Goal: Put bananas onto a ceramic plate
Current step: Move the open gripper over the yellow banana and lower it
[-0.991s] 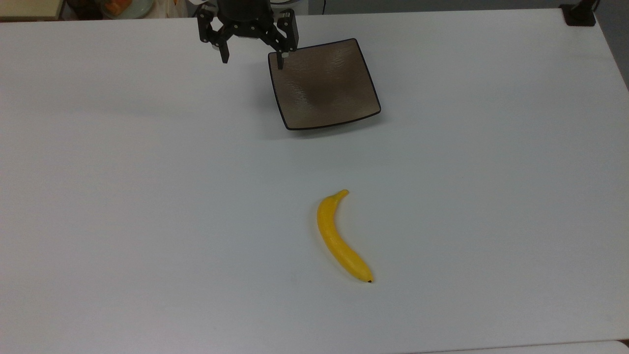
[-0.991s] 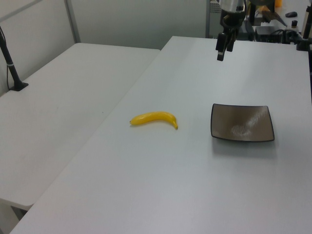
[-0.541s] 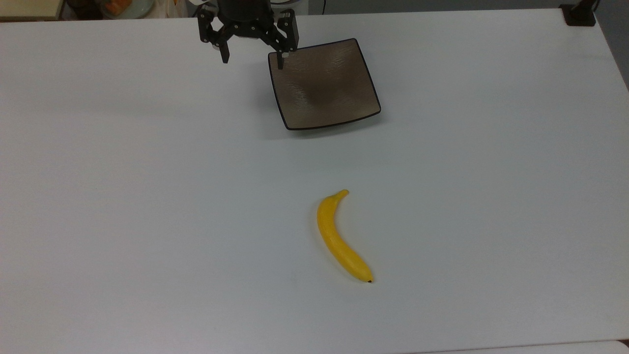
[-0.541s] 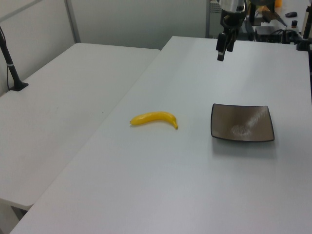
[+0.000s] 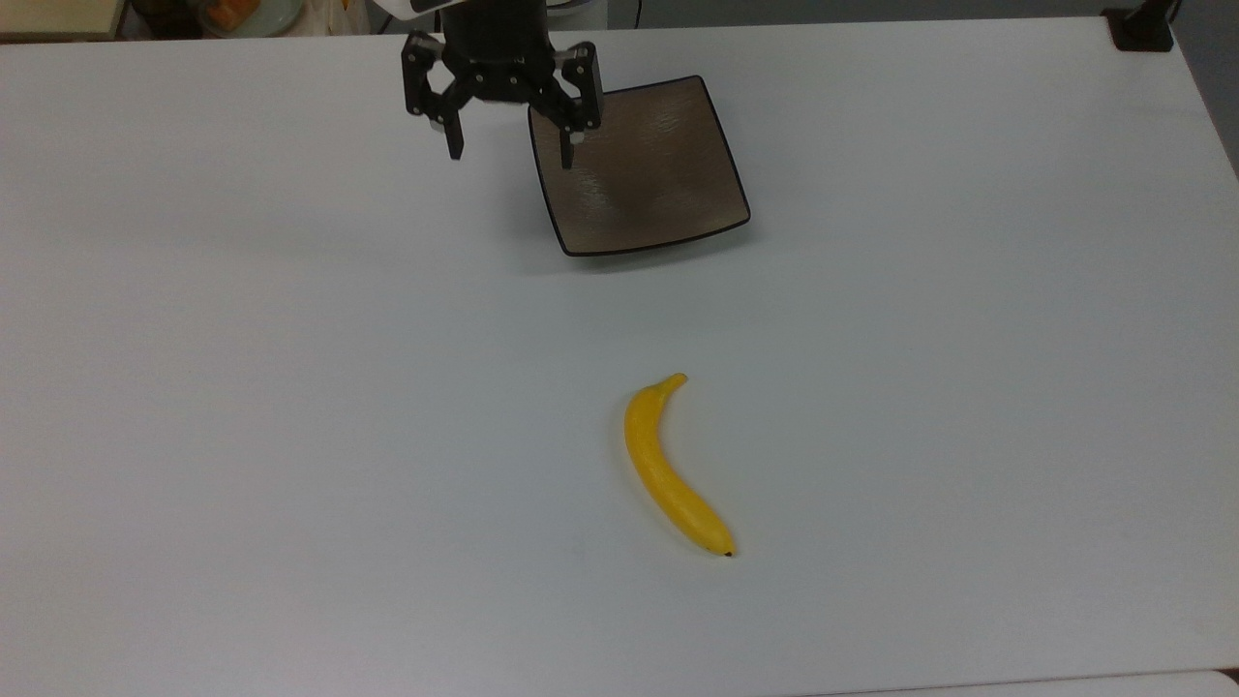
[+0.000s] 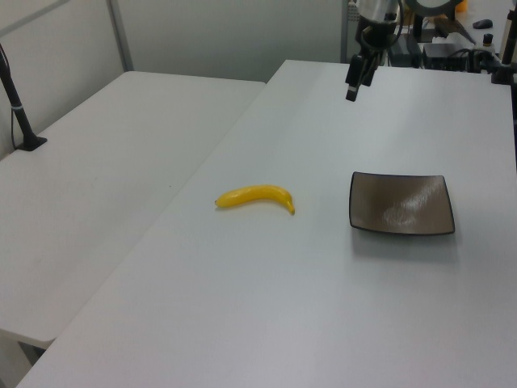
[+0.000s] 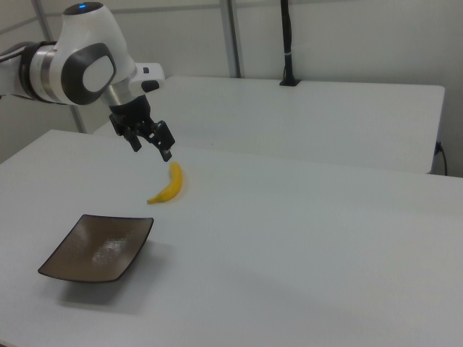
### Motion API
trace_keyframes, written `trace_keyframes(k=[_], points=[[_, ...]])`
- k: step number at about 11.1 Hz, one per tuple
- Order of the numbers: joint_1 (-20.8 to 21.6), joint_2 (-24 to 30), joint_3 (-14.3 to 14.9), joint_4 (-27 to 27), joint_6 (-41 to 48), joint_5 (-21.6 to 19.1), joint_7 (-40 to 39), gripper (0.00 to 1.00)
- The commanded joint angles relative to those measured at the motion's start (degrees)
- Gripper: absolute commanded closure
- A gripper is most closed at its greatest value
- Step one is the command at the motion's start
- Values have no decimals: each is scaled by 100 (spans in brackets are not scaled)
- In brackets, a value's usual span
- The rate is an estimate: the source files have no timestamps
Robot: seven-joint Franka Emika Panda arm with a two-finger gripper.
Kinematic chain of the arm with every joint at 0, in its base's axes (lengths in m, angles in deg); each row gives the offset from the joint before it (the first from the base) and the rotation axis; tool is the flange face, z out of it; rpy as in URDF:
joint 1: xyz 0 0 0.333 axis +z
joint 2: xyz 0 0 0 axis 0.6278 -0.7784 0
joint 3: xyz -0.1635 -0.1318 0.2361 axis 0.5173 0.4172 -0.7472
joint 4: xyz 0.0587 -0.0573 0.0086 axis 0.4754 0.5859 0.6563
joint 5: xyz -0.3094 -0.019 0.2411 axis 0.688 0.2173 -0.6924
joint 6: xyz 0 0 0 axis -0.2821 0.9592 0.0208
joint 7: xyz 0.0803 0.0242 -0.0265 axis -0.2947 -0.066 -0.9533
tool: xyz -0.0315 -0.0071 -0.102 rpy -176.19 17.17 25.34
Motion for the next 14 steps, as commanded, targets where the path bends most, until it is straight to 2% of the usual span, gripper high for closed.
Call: trace_keyframes(k=[1,5,9,11,12,14], points=[[68,-251,-54,87,-801,-11,-28,0],[218,-858,-90,-168,-1741,-12,-19,0],[385,-1841,-98,-930,-1892,76,-37,0],[385,-2281,-299,-1160,-2058,85,-20,0],[385,-2492,-362,-1170,-2433,120,-2,0],[394,-2958,-494,-1335,-2771,365,15,0]])
